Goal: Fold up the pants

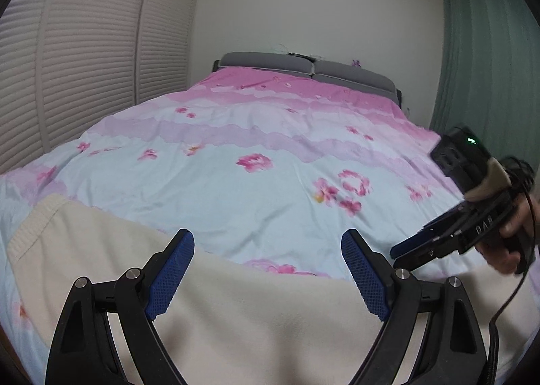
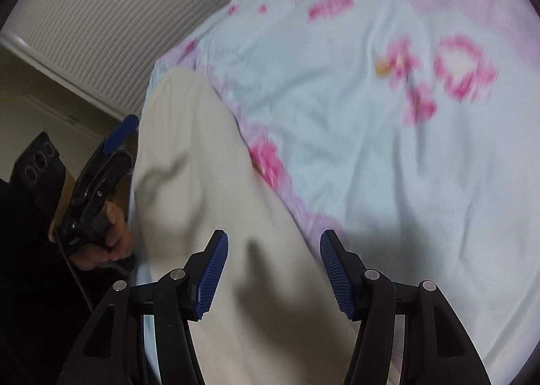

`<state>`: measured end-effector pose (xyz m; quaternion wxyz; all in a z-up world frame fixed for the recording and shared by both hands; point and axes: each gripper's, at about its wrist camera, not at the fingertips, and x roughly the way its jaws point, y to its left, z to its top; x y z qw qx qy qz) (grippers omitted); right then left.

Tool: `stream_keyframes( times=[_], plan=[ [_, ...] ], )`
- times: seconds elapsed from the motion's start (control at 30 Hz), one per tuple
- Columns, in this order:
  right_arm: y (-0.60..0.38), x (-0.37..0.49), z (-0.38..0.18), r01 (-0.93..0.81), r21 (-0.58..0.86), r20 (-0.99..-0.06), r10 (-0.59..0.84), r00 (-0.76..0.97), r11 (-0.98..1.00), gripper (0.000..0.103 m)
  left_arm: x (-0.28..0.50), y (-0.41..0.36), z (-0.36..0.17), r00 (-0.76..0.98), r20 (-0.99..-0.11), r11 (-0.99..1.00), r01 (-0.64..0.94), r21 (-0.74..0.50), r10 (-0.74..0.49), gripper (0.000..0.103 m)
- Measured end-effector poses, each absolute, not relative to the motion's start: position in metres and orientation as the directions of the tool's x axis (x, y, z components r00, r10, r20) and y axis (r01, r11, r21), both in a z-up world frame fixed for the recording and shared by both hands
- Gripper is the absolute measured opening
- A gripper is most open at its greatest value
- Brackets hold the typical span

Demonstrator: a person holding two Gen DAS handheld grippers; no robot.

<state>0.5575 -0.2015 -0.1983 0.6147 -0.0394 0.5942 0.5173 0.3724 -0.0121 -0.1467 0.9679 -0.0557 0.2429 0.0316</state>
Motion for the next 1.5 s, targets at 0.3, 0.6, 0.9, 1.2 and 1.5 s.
stream_keyframes(
  times=[0.3,0.6,0.9,1.2,1.5],
  plan=[
    [-0.198,0.593,-0.274,-0.305,0.864,-0.502,0.634,-0.588,0.401,0.058,0.374,-0.026,-0.148,0.898,-0.439,0.997,-0.066,-0.046,0.039,0.09],
    [-0.174,0.585,-0.299,-0.176,0.875,-0.452,0.628,-0.634,0.451,0.022,0.375,-0.024,-0.153,0.887,-0.46,0.997,-0.063,-0.05,0.033,0.09],
    [-0.186,0.565,-0.208,-0.518,0.647,-0.743,0.616,-0.261,0.56,0.011,0.381,-0.013,-0.154,0.869,-0.493,0.995,-0.086,-0.059,0.046,0.09],
    [-0.153,0.464,-0.157,-0.823,-0.119,-0.815,0.418,0.401,0.556,0.011,0.377,0.001,-0.158,0.86,-0.503,0.99,-0.129,-0.054,0.085,0.09],
    [-0.174,0.493,-0.179,-0.717,0.235,-0.822,0.528,0.214,0.656,0.04,0.377,0.01,-0.16,0.845,-0.527,0.989,-0.14,-0.052,0.092,0.09]
  ],
)
